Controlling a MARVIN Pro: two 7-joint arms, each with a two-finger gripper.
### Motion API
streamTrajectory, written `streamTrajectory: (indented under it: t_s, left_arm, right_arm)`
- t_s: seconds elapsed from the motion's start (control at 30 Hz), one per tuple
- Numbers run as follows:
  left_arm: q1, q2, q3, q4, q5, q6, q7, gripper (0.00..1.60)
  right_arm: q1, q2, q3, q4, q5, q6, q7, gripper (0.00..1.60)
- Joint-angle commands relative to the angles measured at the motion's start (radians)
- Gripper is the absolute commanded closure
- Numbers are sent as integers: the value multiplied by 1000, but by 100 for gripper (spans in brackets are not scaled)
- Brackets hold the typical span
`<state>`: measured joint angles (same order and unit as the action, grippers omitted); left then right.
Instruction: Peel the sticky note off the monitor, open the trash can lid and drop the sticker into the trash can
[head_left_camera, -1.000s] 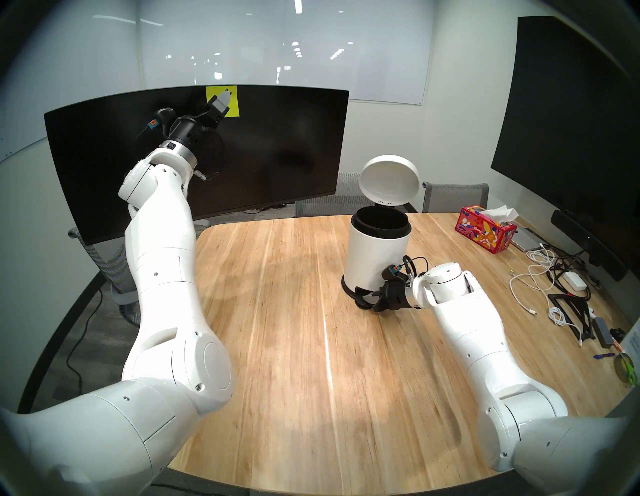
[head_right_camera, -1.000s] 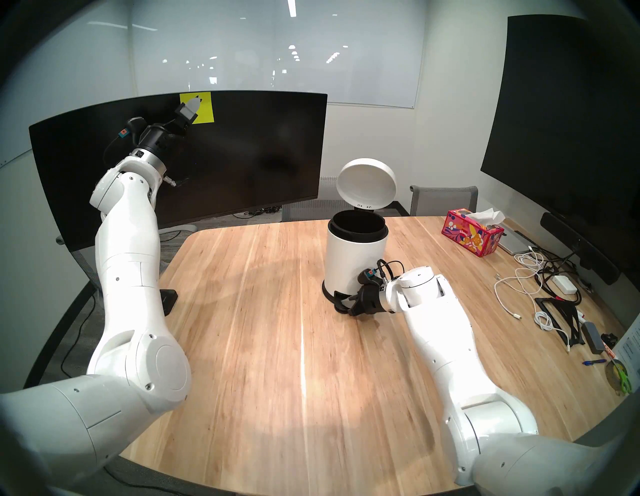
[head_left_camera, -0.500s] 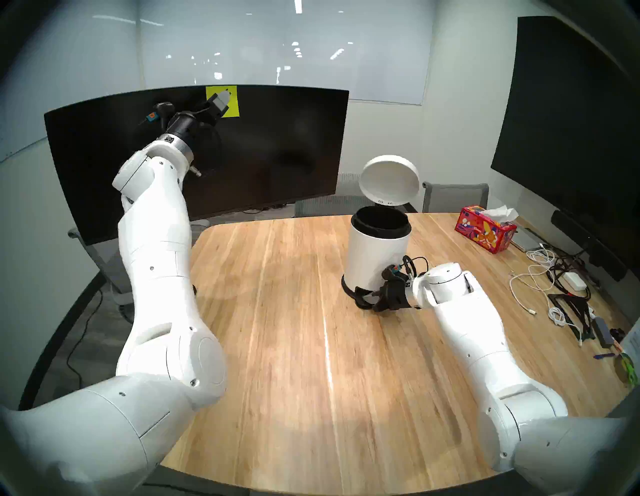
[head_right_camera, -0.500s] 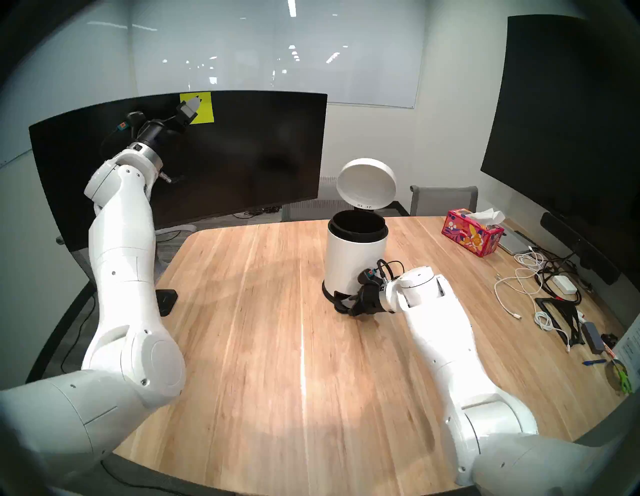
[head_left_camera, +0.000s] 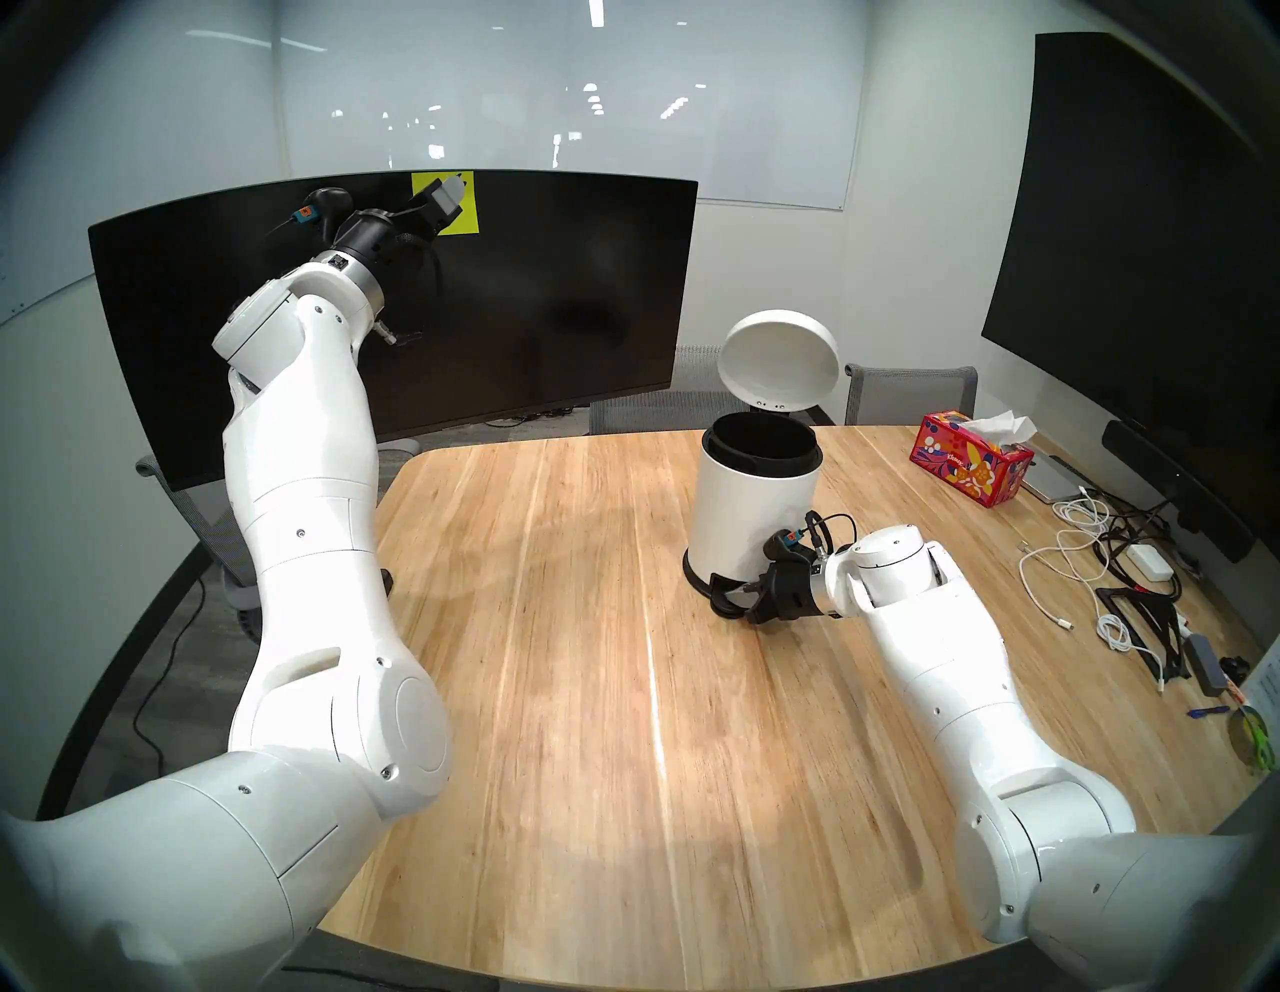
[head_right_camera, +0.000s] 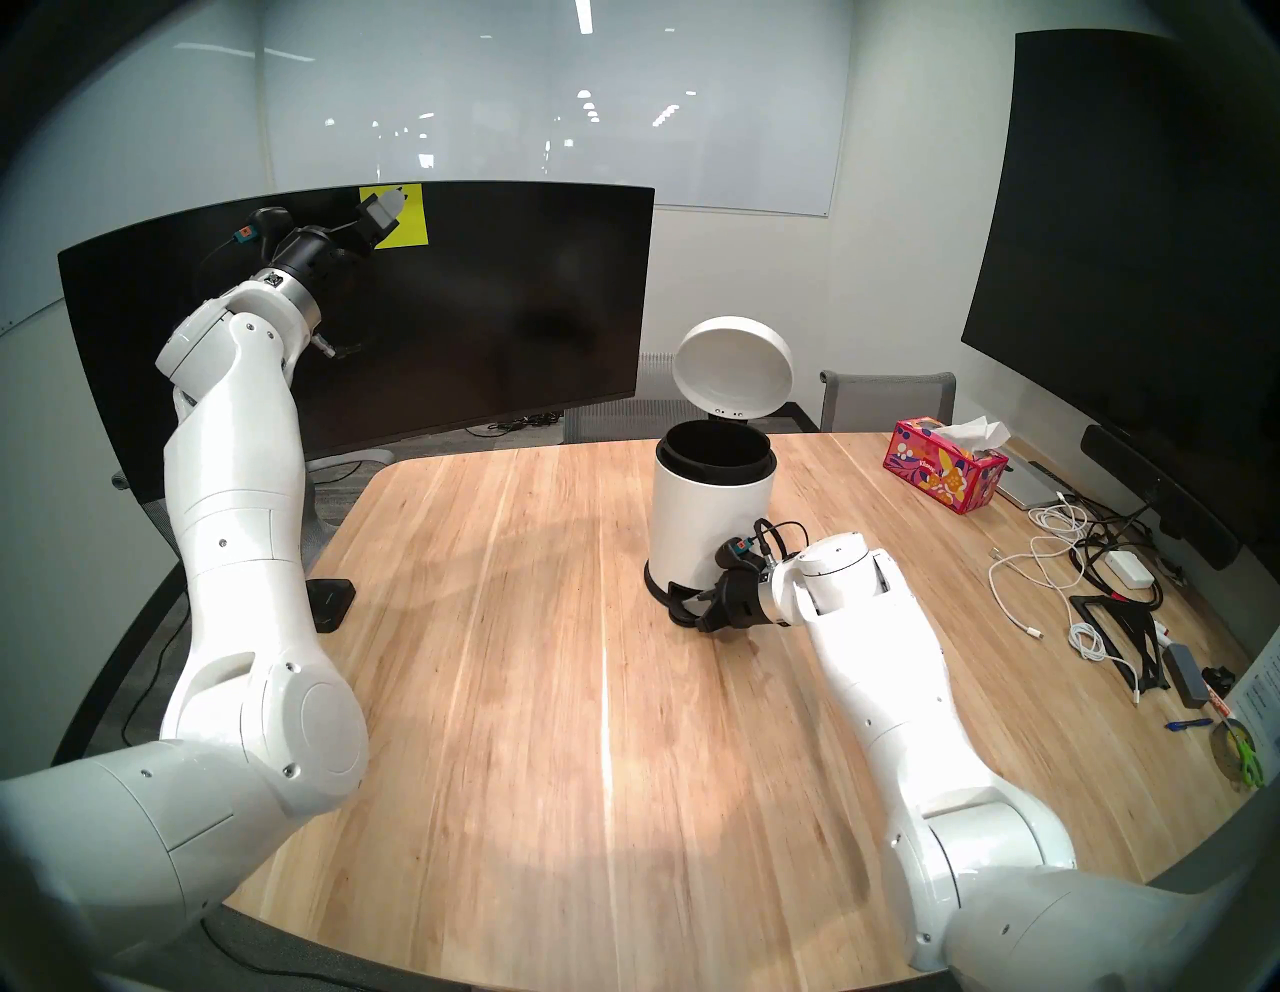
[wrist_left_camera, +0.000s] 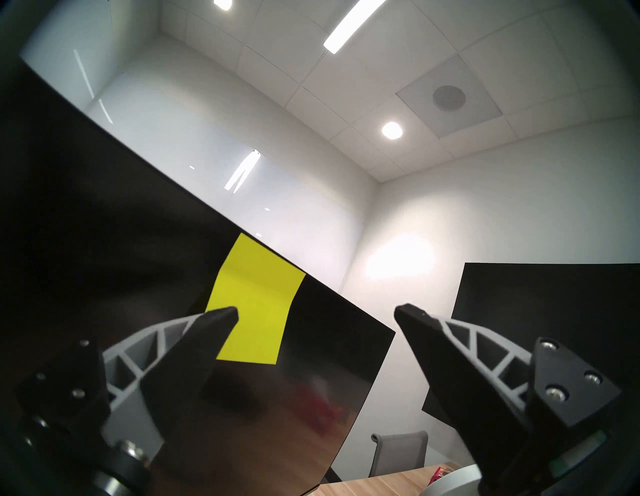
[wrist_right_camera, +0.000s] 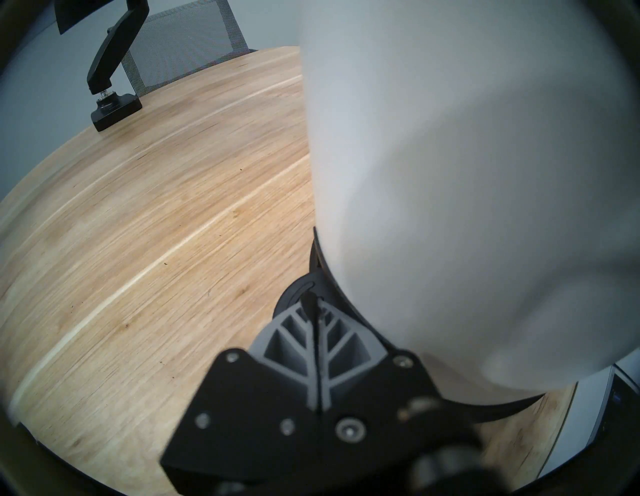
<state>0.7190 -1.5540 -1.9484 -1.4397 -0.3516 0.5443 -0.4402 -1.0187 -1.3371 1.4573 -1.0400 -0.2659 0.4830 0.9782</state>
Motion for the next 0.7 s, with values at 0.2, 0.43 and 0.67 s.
streamTrajectory:
  t_s: [0.2,0.43,0.67]
  left_arm:
    - [-4,0,-11,-8,-14,-20,-14,0]
    - [20,-3,-21,-18,-16,-16,-19,0]
    - [25,1,-25,-4,-16,-23,-26,0]
  right_arm:
    - [-4,7,1,2,-3,0,-3,160]
    - [-4,7,1,2,-3,0,-3,160]
    - [-4,7,1,2,-3,0,-3,160]
